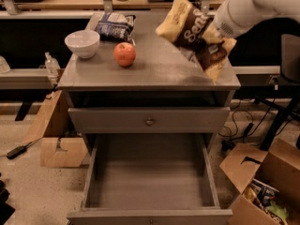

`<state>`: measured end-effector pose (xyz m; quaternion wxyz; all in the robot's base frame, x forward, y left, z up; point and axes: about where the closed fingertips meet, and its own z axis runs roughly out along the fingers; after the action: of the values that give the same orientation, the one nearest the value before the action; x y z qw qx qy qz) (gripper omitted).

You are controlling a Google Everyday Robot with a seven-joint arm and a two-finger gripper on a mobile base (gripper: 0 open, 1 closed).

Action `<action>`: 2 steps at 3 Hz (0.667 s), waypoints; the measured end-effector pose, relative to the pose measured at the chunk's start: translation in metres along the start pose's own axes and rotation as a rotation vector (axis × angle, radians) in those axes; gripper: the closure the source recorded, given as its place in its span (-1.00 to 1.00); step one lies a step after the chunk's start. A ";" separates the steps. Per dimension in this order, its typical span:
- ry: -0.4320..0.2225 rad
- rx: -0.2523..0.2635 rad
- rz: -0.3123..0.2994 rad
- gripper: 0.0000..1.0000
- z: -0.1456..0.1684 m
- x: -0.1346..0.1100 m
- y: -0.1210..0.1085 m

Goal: Pick brown chip bag from middle drawer and place on counter

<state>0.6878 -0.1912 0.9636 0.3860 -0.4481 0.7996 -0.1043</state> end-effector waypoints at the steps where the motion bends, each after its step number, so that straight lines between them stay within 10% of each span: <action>1: -0.041 0.059 0.012 0.64 -0.022 -0.018 -0.032; 2: -0.042 0.057 0.010 0.17 -0.021 -0.020 -0.030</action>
Offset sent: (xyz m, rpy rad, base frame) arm 0.0105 -0.0083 0.0400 0.0160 -0.0674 -0.0189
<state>0.6982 -0.1968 1.0038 0.4159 -0.4351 0.7901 -0.1156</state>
